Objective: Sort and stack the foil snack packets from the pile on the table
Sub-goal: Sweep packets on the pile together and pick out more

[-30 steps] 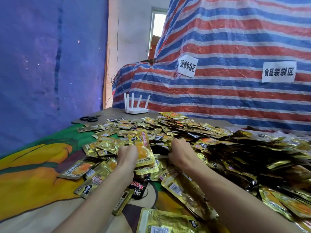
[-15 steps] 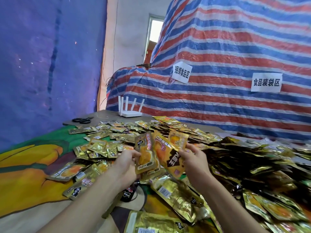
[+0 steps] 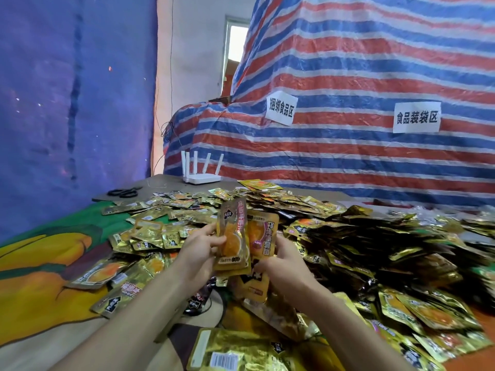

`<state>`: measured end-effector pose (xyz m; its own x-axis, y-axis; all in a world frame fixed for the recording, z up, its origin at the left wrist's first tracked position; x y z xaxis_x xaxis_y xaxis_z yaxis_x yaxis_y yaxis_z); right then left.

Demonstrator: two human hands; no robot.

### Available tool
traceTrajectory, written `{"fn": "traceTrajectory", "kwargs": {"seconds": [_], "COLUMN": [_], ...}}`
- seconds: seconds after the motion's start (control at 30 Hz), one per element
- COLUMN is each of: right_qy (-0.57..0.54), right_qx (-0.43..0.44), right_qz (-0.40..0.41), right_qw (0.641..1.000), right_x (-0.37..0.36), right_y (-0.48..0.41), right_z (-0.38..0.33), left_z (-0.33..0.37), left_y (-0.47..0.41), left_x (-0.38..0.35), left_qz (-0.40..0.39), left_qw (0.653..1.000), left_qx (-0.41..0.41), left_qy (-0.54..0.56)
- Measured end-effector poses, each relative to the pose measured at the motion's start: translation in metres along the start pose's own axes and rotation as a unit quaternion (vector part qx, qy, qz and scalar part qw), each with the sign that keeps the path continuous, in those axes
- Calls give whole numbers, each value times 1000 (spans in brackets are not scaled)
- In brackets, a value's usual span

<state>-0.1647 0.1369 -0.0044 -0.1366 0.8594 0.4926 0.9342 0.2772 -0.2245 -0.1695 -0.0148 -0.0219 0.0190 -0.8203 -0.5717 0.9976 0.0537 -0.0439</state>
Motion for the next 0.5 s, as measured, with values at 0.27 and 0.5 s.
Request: {"fn": "traceTrajectory", "kwargs": {"seconds": [0.27, 0.5], "right_qy": [-88, -175], "right_qx": [24, 39], "right_qz": [120, 99], "right_qw": [989, 979], "right_x": [0, -9], "right_y": [10, 11], "right_z": [-7, -3], "left_z": [-8, -22], "left_y": [6, 19], "left_x": [-16, -34], "left_qz": [-23, -76], "left_qw": [980, 957], "left_qx": [-96, -92], "left_qy": [-173, -263]}}
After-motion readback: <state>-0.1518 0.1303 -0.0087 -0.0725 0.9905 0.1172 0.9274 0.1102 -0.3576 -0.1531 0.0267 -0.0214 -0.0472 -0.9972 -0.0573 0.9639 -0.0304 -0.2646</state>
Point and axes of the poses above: each hand's wrist, its own y-axis away from the middle knuckle, its own x-axis out of the back of the hand, z = x × y, the point moved 9 cm from there along -y, towards the middle knuckle, and after that the axes turned 14 degrees about y, right-handed, at the moved point
